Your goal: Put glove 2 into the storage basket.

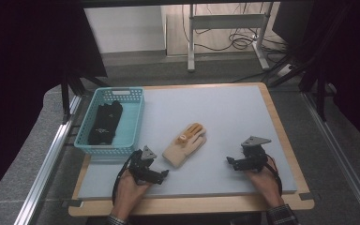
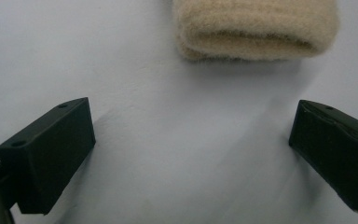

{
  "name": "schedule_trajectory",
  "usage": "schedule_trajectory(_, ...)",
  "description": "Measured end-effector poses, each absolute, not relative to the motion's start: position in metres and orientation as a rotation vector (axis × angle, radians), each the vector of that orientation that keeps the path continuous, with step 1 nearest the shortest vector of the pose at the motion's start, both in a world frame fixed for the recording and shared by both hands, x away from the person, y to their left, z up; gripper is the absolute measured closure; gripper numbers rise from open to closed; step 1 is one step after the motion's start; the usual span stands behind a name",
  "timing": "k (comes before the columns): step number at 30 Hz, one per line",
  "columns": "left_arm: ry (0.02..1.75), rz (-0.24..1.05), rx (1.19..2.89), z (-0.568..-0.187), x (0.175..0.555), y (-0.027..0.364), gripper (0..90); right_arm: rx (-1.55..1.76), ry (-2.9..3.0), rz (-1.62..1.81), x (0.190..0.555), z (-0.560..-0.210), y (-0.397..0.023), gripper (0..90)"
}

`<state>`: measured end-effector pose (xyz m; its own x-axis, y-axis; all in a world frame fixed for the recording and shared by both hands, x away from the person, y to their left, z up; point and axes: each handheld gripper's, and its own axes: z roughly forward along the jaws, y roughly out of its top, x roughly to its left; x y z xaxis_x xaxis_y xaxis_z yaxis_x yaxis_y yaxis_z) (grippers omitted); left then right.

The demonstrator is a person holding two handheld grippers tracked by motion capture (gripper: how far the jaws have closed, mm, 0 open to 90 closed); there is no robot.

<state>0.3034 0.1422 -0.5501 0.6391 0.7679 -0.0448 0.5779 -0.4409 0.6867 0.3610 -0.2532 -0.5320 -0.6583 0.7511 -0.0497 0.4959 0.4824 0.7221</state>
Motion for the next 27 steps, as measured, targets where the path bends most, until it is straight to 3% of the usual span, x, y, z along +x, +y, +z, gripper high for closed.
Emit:
schedule_trajectory(12,1.061,0.285,2.163,-0.539,0.311,0.145,2.1,1.041,2.371,0.980,0.361,-0.532,-0.253,13.0)
schedule_trajectory(27,0.970,0.265,2.233,-0.510,0.349,0.106,0.0,1.042,2.370,0.982,0.361,-0.532,-0.253,13.0)
